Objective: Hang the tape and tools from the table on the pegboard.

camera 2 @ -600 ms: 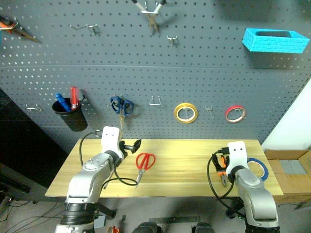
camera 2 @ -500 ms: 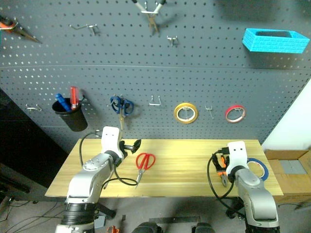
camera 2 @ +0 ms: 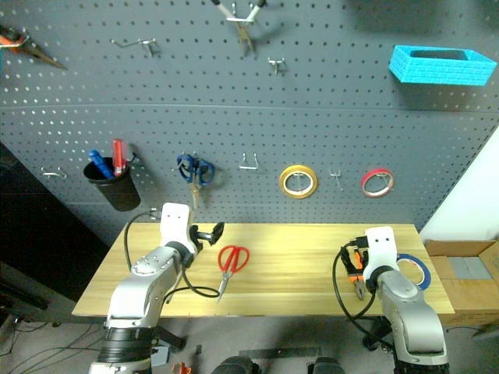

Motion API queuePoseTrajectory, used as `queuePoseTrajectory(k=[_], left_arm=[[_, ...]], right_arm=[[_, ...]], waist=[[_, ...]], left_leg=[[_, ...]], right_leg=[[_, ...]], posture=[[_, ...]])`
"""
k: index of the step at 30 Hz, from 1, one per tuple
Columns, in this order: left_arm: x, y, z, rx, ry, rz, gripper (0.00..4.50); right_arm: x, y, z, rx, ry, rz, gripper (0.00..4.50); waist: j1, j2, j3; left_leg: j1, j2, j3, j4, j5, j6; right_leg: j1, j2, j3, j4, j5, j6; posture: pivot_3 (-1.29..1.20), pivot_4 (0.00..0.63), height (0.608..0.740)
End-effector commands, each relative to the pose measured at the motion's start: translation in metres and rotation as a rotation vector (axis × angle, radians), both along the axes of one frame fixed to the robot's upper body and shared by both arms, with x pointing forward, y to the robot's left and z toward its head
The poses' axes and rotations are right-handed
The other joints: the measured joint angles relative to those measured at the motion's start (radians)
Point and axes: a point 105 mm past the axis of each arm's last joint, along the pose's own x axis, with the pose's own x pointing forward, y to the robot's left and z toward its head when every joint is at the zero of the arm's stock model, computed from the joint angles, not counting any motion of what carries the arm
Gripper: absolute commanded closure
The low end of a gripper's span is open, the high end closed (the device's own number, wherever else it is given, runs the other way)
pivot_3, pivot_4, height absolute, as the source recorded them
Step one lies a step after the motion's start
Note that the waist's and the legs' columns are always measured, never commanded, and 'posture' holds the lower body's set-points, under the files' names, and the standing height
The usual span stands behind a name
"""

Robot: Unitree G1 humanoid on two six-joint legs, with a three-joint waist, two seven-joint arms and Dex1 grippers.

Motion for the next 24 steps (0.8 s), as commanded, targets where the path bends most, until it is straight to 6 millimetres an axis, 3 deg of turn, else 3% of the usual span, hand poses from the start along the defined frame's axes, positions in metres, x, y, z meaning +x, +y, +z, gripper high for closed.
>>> queuePoseTrajectory(k=[1, 16, 18, 24], left_arm=[[0.003, -0.001, 0.014, 0.002, -0.059, -0.017, 0.0], [0.003, -0.008, 0.017, 0.001, -0.058, -0.044, 0.0], [0.002, -0.02, 0.016, 0.04, -0.058, -0.125, 0.0], [0.002, -0.083, 0.012, 0.025, -0.017, -0.429, 0.0]], right_arm=[[0.004, -0.003, 0.011, -0.004, -0.039, -0.009, 0.01], [0.004, -0.007, 0.012, -0.017, -0.041, -0.023, 0.01], [0.005, -0.013, 0.012, -0.033, -0.036, -0.024, 0.01], [0.019, -0.04, 0.006, -0.085, 0.021, -0.008, 0.01]], waist=[[0.0, 0.0, 0.0], [-0.001, 0.0, 0.0], [-0.002, 0.0, 0.0], [-0.002, 0.0, 0.009]], left_leg=[[0.0, 0.0, 0.0, 0.0, 0.0, 0.0], [0.0, 0.0, 0.0, 0.0, 0.0, 0.0], [0.0, 0.0, 0.0, 0.0, 0.0, 0.0], [0.001, 0.0, 0.001, 0.0, 0.001, 0.001]], right_leg=[[0.0, 0.0, 0.0, 0.0, 0.0, 0.0], [0.0, 0.0, 0.0, 0.0, 0.0, 0.0], [0.0, 0.0, 0.0, 0.0, 0.0, 0.0], [0.002, 0.0, -0.001, -0.001, 0.0, 0.0]], posture=[[0.07, 0.004, 0.74], [0.06, 0.012, 0.74], [0.05, 0.021, 0.74], [0.03, 0.066, 0.74]])
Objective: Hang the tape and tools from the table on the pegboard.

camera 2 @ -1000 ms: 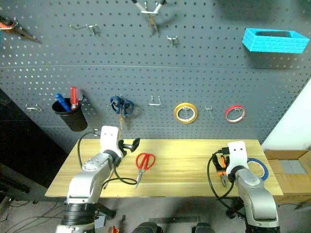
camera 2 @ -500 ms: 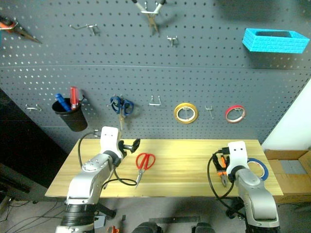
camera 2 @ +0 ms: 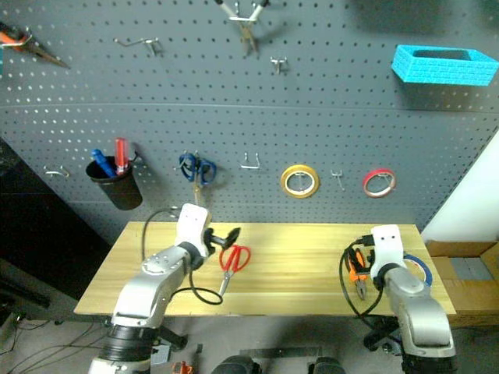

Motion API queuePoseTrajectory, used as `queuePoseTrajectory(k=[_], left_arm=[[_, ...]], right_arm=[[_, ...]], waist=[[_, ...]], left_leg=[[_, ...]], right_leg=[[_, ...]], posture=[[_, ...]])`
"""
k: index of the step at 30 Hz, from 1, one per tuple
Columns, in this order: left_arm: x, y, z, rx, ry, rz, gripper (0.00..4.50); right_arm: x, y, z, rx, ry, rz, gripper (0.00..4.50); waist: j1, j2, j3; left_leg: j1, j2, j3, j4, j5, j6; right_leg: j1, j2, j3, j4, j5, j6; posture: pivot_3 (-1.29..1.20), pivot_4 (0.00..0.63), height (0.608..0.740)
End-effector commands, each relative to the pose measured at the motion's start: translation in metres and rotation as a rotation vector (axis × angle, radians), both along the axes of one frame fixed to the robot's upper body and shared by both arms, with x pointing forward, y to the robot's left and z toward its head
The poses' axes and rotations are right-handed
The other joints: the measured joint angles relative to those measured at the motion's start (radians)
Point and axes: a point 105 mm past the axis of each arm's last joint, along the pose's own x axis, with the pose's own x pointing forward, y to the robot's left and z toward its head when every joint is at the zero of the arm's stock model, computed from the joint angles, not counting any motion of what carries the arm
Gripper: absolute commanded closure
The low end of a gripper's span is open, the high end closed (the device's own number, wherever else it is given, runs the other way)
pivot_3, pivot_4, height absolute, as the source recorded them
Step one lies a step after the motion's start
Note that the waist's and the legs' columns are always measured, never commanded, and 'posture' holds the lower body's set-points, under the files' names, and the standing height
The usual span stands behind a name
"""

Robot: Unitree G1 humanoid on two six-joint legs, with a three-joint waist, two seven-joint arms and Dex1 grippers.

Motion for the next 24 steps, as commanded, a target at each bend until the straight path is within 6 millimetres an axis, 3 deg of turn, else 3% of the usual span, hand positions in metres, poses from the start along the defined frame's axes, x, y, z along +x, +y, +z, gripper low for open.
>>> queuePoseTrajectory(k=[1, 3, 7, 12, 20, 24], left_arm=[[0.003, -0.045, 0.016, -0.011, -0.034, -0.202, 0.0], [0.002, -0.061, 0.018, -0.028, -0.023, -0.272, 0.0], [-0.002, -0.116, 0.03, -0.12, 0.016, -0.497, 0.0], [-0.013, -0.157, 0.028, -0.184, 0.087, -0.677, 0.0], [-0.032, -0.196, 0.03, -0.215, 0.125, -0.873, 0.0], [-0.034, -0.208, 0.033, -0.224, 0.12, -0.906, 0.0]], right_arm=[[0.013, -0.018, 0.009, -0.014, -0.016, -0.001, 0.01], [0.017, -0.028, 0.008, -0.012, 0.002, -0.009, 0.01], [0.027, -0.052, -0.004, 0.022, 0.11, -0.018, 0.01], [0.037, -0.077, -0.01, 0.091, 0.184, -0.063, 0.01], [0.053, -0.098, -0.007, 0.124, 0.219, -0.114, 0.01], [0.058, -0.095, -0.01, 0.226, 0.238, -0.141, 0.01]], waist=[[-0.001, 0.0, 0.004], [-0.004, 0.0, 0.012], [-0.01, 0.001, 0.051], [-0.032, 0.001, 0.095], [-0.061, 0.0, 0.168], [-0.061, -0.002, 0.195]], left_leg=[[0.0, 0.0, 0.0, 0.0, 0.001, 0.001], [0.0, 0.0, 0.0, 0.0, 0.001, 0.001], [0.0, 0.001, 0.002, 0.0, 0.001, 0.002], [-0.007, 0.001, 0.002, 0.0, 0.002, 0.004], [-0.018, 0.0, 0.002, -0.001, 0.002, 0.004], [-0.018, 0.0, 0.002, 0.0, 0.002, 0.005]], right_leg=[[0.0, 0.0, -0.001, -0.001, 0.0, 0.0], [0.001, 0.0, 0.0, -0.002, 0.0, 0.0], [0.001, 0.0, 0.0, -0.002, 0.001, 0.0], [-0.003, -0.003, 0.0, -0.003, 0.002, 0.0], [-0.011, -0.01, -0.002, -0.005, 0.001, -0.001], [-0.011, -0.011, -0.003, -0.005, 0.001, -0.001]], posture=[[0.03, 0.082, 0.74], [0.03, 0.102, 0.74], [-0.01, 0.162, 0.74], [-0.05, 0.23, 0.74], [-0.07, 0.308, 0.74], [-0.06, 0.329, 0.74]])
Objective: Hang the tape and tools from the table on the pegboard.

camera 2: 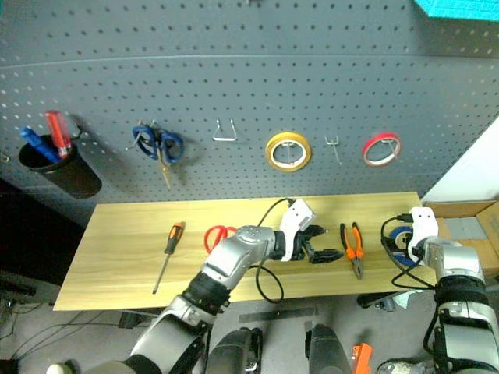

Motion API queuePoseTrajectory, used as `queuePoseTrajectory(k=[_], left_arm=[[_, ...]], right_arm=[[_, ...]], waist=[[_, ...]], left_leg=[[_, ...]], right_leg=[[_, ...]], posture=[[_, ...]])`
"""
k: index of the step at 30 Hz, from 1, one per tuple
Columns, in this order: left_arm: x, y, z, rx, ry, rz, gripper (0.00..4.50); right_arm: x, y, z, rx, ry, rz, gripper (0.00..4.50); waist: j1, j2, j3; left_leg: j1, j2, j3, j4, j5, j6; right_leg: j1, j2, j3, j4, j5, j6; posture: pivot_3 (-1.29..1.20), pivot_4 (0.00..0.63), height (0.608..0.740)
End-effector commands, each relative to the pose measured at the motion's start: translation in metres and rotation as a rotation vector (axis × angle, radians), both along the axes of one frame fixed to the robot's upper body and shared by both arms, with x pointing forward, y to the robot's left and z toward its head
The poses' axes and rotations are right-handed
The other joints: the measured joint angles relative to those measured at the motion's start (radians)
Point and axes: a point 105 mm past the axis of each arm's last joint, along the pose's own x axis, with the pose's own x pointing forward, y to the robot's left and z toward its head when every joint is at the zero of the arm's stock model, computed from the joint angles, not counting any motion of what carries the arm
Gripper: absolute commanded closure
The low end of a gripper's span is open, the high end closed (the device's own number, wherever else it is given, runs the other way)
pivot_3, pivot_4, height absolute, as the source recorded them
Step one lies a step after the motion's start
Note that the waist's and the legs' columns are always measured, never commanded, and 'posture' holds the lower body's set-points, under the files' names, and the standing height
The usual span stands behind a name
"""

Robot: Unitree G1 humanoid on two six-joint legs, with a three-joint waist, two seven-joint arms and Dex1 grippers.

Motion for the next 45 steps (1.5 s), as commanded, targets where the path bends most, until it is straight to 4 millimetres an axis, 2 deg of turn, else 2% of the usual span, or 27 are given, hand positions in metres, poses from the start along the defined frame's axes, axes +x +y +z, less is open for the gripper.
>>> queuePoseTrajectory(k=[1, 7, 10, 14, 17, 26, 28, 35, 38, 40, 41, 44, 45], left_arm=[[-0.002, -0.014, 0.012, -0.037, -0.036, -0.039, 0.0], [0.006, -0.016, 0.009, -0.03, -0.052, 0.01, 0.0], [0.011, -0.017, 0.015, -0.045, -0.107, 0.053, 0.0], [0.008, -0.021, 0.02, -0.059, -0.127, 0.053, 0.0], [0.008, -0.022, 0.022, -0.061, -0.134, 0.05, 0.0], [0.012, -0.023, 0.026, -0.061, -0.147, 0.041, 0.0], [0.012, -0.023, 0.025, -0.058, -0.149, 0.038, 0.0], [0.011, -0.017, 0.012, -0.021, -0.191, 0.022, 0.0], [0.01, -0.009, 0.013, -0.026, -0.215, 0.029, 0.0], [0.011, 0.001, 0.016, -0.045, -0.22, 0.065, 0.0], [0.013, 0.008, 0.019, -0.059, -0.222, 0.093, 0.0], [0.019, 0.031, 0.031, -0.088, -0.245, 0.192, 0.0], [0.02, 0.039, 0.035, -0.092, -0.257, 0.215, 0.0]], right_arm=[[0.005, -0.002, 0.006, 0.067, -0.024, -0.02, 0.01], [0.006, 0.003, -0.003, 0.134, 0.028, -0.031, 0.01], [0.003, -0.001, -0.011, 0.116, 0.05, -0.046, 0.01], [0.002, 0.005, -0.016, 0.177, 0.064, -0.047, 0.01], [0.003, 0.009, -0.017, 0.21, 0.063, -0.052, 0.57], [0.005, 0.012, -0.017, 0.191, 0.063, -0.026, 3.55], [0.005, 0.011, -0.017, 0.184, 0.062, -0.026, 4.1], [-0.002, -0.005, -0.022, 0.01, 0.038, -0.027, 4.14], [-0.002, -0.004, -0.011, -0.149, -0.046, 0.046, 4.14], [-0.004, 0.014, 0.003, -0.224, -0.145, 0.105, 4.14], [-0.009, 0.025, 0.01, -0.24, -0.191, 0.122, 4.14], [-0.029, 0.055, 0.025, -0.323, -0.309, 0.15, 4.14], [-0.035, 0.062, 0.032, -0.358, -0.351, 0.154, 4.14]], waist=[[0.0, 0.0, 0.012], [-0.001, -0.005, 0.039], [0.001, -0.011, 0.044], [0.003, -0.014, 0.045], [0.002, -0.014, 0.045], [0.003, -0.014, 0.045], [0.003, -0.014, 0.045], [0.005, -0.012, 0.042], [0.01, -0.007, 0.036], [0.012, 0.001, 0.02], [0.012, 0.005, 0.012], [0.009, 0.016, -0.022], [0.007, 0.021, -0.031]], left_leg=[[0.0, 0.0, 0.0, 0.0, 0.0, 0.0], [-0.001, 0.0, 0.0, 0.0, 0.0, 0.0], [-0.001, 0.0, 0.0, 0.0, 0.0, 0.0], [-0.001, 0.0, 0.0, 0.001, 0.0, 0.0], [-0.001, 0.0, 0.0, 0.0, 0.0, -0.001], [-0.001, 0.0, 0.0, -0.001, 0.001, -0.002], [-0.001, 0.0, 0.0, -0.001, 0.002, -0.005], [-0.001, -0.001, 0.0, -0.001, 0.003, -0.006], [-0.002, -0.001, 0.0, -0.001, 0.003, -0.006], [-0.003, -0.002, 0.0, -0.001, 0.003, -0.007], [-0.008, -0.003, 0.001, 0.0, 0.003, -0.007], [-0.021, -0.003, 0.002, -0.001, 0.004, -0.009], [-0.024, -0.003, 0.002, -0.001, 0.005, -0.01]], right_leg=[[0.0, 0.0, 0.0, 0.0, 0.0, 0.0], [-0.001, -0.001, -0.001, 0.0, 0.0, 0.001], [-0.001, -0.001, -0.001, 0.0, 0.0, 0.001], [0.0, -0.001, -0.002, -0.001, 0.001, 0.002], [0.001, -0.001, -0.002, -0.004, 0.002, 0.003], [0.001, -0.001, -0.002, -0.009, 0.003, 0.005], [0.001, -0.001, -0.002, -0.009, 0.003, 0.005], [0.001, -0.001, -0.003, -0.009, 0.004, 0.006], [0.001, -0.002, -0.003, -0.009, 0.004, 0.007], [0.0, -0.002, -0.003, -0.009, 0.004, 0.007], [-0.007, -0.003, -0.003, -0.009, 0.004, 0.007], [-0.022, -0.002, -0.003, -0.006, 0.004, 0.007], [-0.026, -0.002, -0.004, -0.006, 0.004, 0.007]], posture=[[-0.06, 0.336, 0.74], [-0.04, 0.351, 0.74], [-0.04, 0.349, 0.74], [-0.03, 0.343, 0.74], [-0.03, 0.34, 0.74], [-0.03, 0.328, 0.74], [-0.03, 0.326, 0.74], [-0.05, 0.252, 0.74], [-0.06, 0.213, 0.74], [-0.07, 0.162, 0.74], [-0.08, 0.149, 0.74], [-0.08, 0.092, 0.74], [-0.08, 0.092, 0.74]])
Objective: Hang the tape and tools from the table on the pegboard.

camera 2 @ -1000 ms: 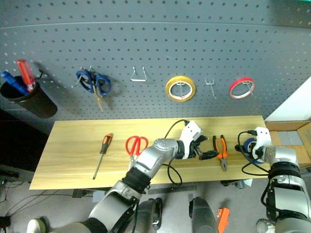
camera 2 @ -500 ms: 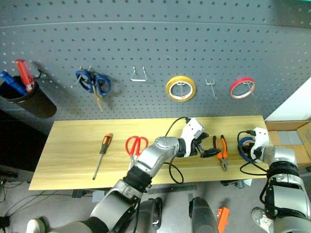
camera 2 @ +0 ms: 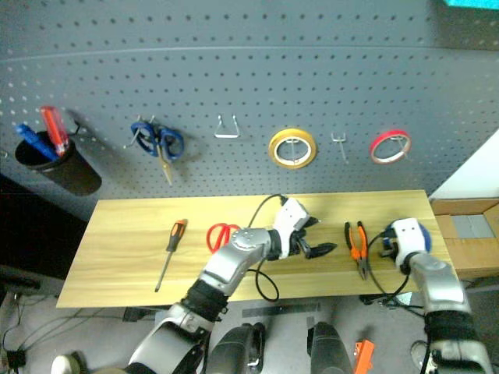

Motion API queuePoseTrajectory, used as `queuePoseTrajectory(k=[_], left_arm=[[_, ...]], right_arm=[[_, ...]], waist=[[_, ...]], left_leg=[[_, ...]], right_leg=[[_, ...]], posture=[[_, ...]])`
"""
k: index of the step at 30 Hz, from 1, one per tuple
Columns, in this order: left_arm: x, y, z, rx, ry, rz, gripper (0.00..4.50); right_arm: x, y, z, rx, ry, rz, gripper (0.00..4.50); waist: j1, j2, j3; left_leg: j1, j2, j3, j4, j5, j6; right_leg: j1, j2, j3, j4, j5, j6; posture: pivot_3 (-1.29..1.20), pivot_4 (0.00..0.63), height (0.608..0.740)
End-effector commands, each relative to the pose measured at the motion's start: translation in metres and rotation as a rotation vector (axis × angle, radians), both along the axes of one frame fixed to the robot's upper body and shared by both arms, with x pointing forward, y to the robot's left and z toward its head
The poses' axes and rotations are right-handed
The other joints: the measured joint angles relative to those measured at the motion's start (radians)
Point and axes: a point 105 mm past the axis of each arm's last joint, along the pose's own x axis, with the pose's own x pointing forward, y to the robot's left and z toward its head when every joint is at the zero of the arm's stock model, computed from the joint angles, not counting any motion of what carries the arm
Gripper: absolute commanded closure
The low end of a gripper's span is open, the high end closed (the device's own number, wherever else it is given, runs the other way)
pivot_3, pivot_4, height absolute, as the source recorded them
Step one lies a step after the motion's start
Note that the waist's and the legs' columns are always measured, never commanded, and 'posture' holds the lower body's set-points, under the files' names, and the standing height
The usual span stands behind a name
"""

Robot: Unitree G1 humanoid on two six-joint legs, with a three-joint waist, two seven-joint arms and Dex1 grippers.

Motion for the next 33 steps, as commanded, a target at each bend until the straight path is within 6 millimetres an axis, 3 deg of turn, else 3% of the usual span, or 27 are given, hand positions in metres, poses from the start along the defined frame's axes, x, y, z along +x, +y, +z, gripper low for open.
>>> queuePoseTrajectory(k=[1, 7, 10, 13, 17, 22, 28, 33], left_arm=[[0.002, 0.017, 0.036, -0.077, -0.097, 0.062, 0.0], [0.016, 0.065, 0.058, -0.106, -0.151, 0.245, 0.0], [0.006, 0.071, 0.069, -0.145, -0.146, 0.235, 0.0], [-0.002, 0.071, 0.081, -0.182, -0.131, 0.217, 0.0], [-0.002, 0.074, 0.092, -0.216, -0.118, 0.23, 0.0], [0.011, 0.077, 0.094, -0.231, -0.103, 0.265, 0.0], [0.024, 0.067, 0.101, -0.258, -0.104, 0.277, 0.0], [0.025, 0.063, 0.101, -0.249, -0.117, 0.267, 0.0]], right_arm=[[-0.008, 0.025, 0.048, -0.144, -0.229, 0.04, 4.14], [-0.022, 0.074, 0.102, -0.2, -0.55, 0.116, 4.14], [-0.024, 0.091, 0.117, -0.294, -0.67, 0.17, 4.14], [-0.02, 0.11, 0.133, -0.351, -0.798, 0.252, 4.14], [-0.007, 0.129, 0.15, -0.328, -0.91, 0.312, 4.14], [0.017, 0.158, 0.148, -0.178, -0.891, 0.449, 4.14], [0.048, 0.175, 0.135, 0.003, -0.761, 0.591, 4.14], [0.078, 0.156, 0.124, 0.037, -0.643, 0.552, 4.14]], waist=[[-0.003, 0.006, -0.019], [-0.002, -0.003, -0.094], [-0.001, -0.011, -0.117], [0.001, -0.011, -0.118], [-0.005, -0.012, -0.12], [-0.005, -0.017, -0.129], [0.0, -0.016, -0.132], [0.001, -0.016, -0.132]], left_leg=[[0.0, 0.0, 0.001, 0.0, 0.0, 0.0], [0.009, -0.001, 0.002, 0.001, 0.003, -0.002], [0.012, 0.001, -0.001, 0.001, 0.007, -0.004], [0.029, 0.003, -0.004, 0.0, 0.008, 0.001], [0.031, 0.003, -0.003, 0.0, 0.016, 0.005], [0.033, 0.005, -0.005, 0.0, 0.022, 0.005], [0.031, 0.004, -0.005, 0.0, 0.024, 0.006], [0.031, 0.004, -0.005, -0.001, 0.024, 0.006]], right_leg=[[-0.001, 0.0, 0.001, 0.001, 0.0, 0.0], [0.003, 0.006, 0.005, 0.009, 0.001, 0.001], [0.005, 0.01, 0.005, 0.012, 0.003, -0.002], [0.024, 0.013, 0.004, 0.007, 0.004, 0.001], [0.028, 0.015, 0.005, 0.005, 0.014, 0.0], [0.027, 0.017, 0.005, 0.006, 0.02, -0.002], [0.027, 0.018, 0.005, 0.006, 0.024, -0.008], [0.026, 0.017, 0.005, 0.005, 0.024, -0.007]], posture=[[-0.07, 0.067, 0.74], [-0.06, 0.0, 0.74], [-0.06, 0.0, 0.74], [-0.04, 0.0, 0.74], [-0.03, 0.0, 0.74], [-0.02, 0.0, 0.74], [0.0, 0.0, 0.74], [0.01, 0.0, 0.74]])
